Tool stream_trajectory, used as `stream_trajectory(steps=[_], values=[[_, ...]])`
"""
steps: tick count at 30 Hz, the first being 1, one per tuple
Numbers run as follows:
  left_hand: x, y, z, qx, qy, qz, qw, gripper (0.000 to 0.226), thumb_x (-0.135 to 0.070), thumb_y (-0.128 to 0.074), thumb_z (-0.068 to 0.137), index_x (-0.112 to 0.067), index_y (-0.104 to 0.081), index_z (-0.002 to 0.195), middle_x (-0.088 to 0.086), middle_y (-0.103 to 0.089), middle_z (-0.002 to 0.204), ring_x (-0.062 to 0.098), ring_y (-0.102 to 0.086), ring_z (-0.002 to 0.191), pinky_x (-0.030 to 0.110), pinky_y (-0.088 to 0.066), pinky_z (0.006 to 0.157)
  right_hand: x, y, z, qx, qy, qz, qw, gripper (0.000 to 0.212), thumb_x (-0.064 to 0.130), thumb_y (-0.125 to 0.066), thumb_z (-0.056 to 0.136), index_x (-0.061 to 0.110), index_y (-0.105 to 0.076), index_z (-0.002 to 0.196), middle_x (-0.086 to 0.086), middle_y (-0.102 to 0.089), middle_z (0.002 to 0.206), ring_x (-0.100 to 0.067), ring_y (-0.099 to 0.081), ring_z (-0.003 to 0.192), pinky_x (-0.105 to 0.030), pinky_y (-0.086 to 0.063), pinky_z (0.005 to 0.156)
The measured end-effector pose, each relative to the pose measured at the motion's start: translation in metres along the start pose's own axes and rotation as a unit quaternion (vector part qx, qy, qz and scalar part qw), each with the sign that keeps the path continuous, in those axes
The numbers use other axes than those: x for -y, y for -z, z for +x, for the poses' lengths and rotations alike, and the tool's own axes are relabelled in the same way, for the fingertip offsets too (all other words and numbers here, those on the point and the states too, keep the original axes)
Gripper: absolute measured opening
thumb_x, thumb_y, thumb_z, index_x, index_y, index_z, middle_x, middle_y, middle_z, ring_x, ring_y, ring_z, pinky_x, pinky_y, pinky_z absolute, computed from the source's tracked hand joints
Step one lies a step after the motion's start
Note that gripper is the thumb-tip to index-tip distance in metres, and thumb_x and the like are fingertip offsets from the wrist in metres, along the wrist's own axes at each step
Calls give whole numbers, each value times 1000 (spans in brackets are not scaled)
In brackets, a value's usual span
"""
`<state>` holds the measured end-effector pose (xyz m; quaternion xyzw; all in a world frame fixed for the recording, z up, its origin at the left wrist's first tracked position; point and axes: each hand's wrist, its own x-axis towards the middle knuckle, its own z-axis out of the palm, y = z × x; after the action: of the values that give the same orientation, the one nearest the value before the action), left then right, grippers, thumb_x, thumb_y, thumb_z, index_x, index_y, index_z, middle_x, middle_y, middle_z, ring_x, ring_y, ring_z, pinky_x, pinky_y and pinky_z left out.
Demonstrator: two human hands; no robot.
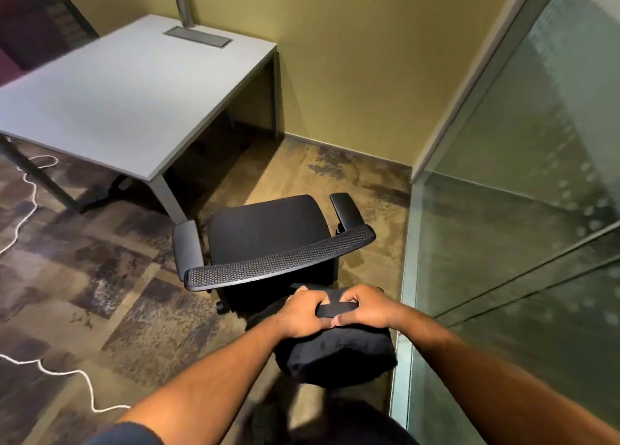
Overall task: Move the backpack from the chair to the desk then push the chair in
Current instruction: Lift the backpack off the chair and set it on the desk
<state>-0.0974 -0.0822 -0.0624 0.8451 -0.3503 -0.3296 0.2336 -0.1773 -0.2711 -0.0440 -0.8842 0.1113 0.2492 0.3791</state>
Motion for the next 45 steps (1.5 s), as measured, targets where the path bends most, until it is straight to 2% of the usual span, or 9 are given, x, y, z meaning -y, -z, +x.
stream_trajectory(steps=[3, 7, 17, 21, 24, 33, 38, 42, 45], values=[[-22, -6, 16, -3, 30, -27, 999, 32, -36, -76, 81, -27, -46, 73, 11, -62, 95, 25, -53, 98, 33, -44, 75, -25, 24, -6, -2, 11, -53, 999, 32, 23, -87, 73, 30, -56, 68, 13, -58, 69, 1, -51, 60, -27, -38, 59], [-52, -9, 42, -8, 37, -9, 999, 29, -43, -72, 85, -25, -49, 80, -1, -58, 89, 27, -53, 103, 38, -48, 85, -53, 52, -5, -55, 23, -45, 997, 32, 19, -85, 79, 31, -56, 75, 11, -61, 79, -8, -58, 75, -31, -45, 70], [-113, -13, 128, -15, 53, 35, 998, 33, -45, -62, 94, -17, -53, 110, 9, -64, 115, 34, -54, 112, 39, -46, 90, -96, 147, 16, -53, 48, -79, 994, 31, 5, -74, 75, 31, -58, 72, 11, -61, 78, -11, -59, 76, -26, -41, 64], [-144, -12, 169, -18, 49, 35, 998, 39, -45, -59, 96, -14, -51, 117, 11, -63, 118, 35, -52, 114, 42, -46, 92, -112, 195, 24, -53, 37, -108, 992, 17, 3, -70, 73, 19, -66, 77, 2, -66, 82, -19, -63, 79, -33, -45, 64], [-164, -10, 200, -31, 53, 26, 998, 36, -43, -58, 97, -13, -48, 116, 15, -60, 116, 37, -48, 116, 45, -47, 92, -120, 228, 30, -69, 28, -113, 991, 24, -2, -66, 71, 22, -65, 76, 3, -65, 80, -19, -62, 79, -25, -40, 60], [-202, 34, 285, -51, 24, 38, 998, 33, -43, -56, 97, -16, -48, 114, 17, -58, 113, 39, -46, 117, 43, -45, 88, -132, 315, 58, -121, 3, -140, 983, 23, -1, -59, 66, 20, -66, 74, -3, -67, 77, -24, -63, 76, -43, -51, 64], [-206, 81, 338, -43, -21, 65, 997, 31, -45, -60, 93, -17, -51, 104, 16, -62, 106, 38, -48, 111, 40, -38, 79, -127, 360, 94, -135, -13, -170, 976, 21, 3, -57, 65, 23, -59, 70, 1, -65, 75, -23, -63, 75, -41, -51, 63], [-215, 119, 371, -18, -78, 51, 996, 36, -43, -76, 82, -12, -60, 93, 7, -64, 84, 31, -62, 83, 39, -46, 64, -122, 400, 126, -106, -30, -188, 976, 22, 1, -54, 59, 22, -57, 64, 3, -60, 65, -24, -63, 72, -31, -42, 58], [-223, 143, 397, -11, -104, 60, 993, 34, -41, -78, 80, -17, -54, 84, 5, -60, 78, 28, -60, 74, 33, -38, 56, -116, 433, 145, -78, -39, -212, 973, 11, 9, -56, 61, 19, -60, 65, 2, -59, 63, -23, -60, 64, -30, -39, 55]])
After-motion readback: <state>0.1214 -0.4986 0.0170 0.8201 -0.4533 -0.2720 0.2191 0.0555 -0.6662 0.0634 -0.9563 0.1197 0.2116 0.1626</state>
